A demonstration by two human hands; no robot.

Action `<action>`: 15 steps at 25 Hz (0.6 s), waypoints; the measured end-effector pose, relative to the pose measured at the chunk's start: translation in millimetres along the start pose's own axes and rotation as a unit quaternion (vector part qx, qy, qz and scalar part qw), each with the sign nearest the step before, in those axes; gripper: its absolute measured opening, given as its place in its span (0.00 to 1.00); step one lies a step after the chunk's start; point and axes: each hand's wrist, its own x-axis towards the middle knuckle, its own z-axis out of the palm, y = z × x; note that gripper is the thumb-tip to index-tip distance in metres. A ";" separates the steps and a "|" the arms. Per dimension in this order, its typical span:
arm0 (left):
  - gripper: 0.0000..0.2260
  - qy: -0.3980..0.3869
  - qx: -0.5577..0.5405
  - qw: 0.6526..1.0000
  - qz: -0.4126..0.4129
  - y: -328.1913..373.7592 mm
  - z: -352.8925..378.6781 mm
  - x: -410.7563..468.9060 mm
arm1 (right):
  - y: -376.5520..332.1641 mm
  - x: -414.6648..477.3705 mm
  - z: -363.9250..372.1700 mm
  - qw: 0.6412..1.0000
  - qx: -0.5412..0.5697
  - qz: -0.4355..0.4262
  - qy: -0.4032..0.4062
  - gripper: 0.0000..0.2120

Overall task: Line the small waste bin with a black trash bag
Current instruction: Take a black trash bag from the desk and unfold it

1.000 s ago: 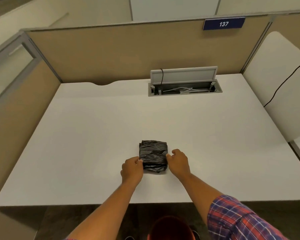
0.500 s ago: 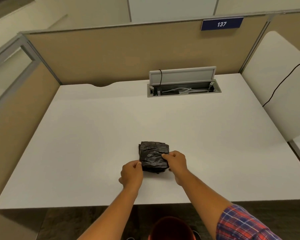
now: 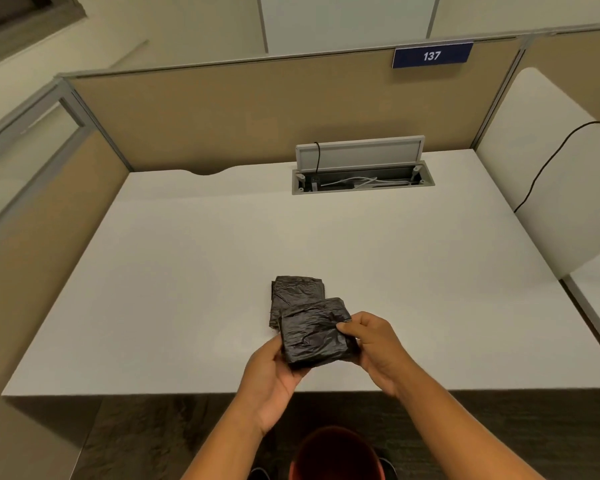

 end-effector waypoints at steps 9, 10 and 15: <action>0.12 0.086 0.006 0.995 0.059 -69.2 47.3 -42.4 | 9.7 -78.0 -18.5 0.920 -0.323 -0.222 -0.013 0.28; 0.12 0.093 0.012 0.993 0.065 -76.4 50.9 -46.7 | 14.1 -86.0 -20.2 0.907 -0.349 -0.232 -0.032 0.28; 0.13 0.101 0.011 0.993 0.063 -102.4 59.0 -68.5 | 30.5 -93.3 -50.4 0.943 -0.247 -0.222 -0.005 0.13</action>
